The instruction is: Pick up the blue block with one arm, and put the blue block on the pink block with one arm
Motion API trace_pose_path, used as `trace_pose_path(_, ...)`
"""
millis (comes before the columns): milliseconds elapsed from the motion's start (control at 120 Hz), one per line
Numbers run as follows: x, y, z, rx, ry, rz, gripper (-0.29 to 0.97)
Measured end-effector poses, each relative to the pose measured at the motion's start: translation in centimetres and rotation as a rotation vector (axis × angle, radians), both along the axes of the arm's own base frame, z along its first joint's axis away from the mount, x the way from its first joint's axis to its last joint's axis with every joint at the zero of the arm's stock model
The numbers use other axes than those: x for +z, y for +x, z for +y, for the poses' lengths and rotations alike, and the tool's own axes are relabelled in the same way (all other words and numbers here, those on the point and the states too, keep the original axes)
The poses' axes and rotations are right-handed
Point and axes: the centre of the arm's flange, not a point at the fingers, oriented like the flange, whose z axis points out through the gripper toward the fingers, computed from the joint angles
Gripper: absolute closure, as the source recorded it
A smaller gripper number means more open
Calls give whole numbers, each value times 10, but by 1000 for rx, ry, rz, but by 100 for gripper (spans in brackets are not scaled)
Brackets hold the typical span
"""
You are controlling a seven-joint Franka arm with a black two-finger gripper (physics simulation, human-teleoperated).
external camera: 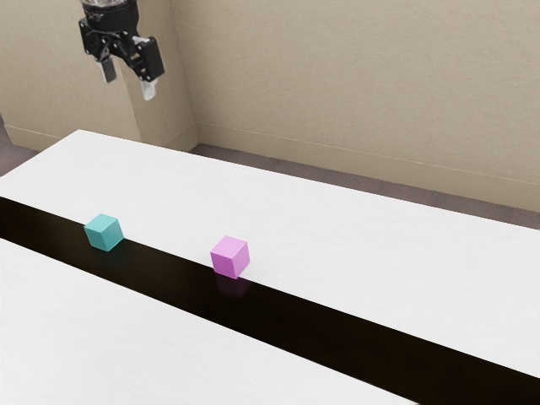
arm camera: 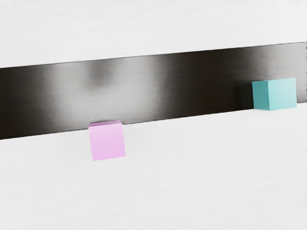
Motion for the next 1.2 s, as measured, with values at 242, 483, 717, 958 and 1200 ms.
trace_pose_path(242, -28, 9, 9, 16, 11, 59, 0)
trace_pose_path(483, -121, 18, 17, 51, 36, 206, 0)
trace_pose_path(717, -213, 15, 31, 52, 88, 256, 0)
trace_pose_path(958, -247, 12, 56, 76, 101, 229, 0)
trace_pose_path(1200, -266, 1, 144, 192, 119, 228, 0)
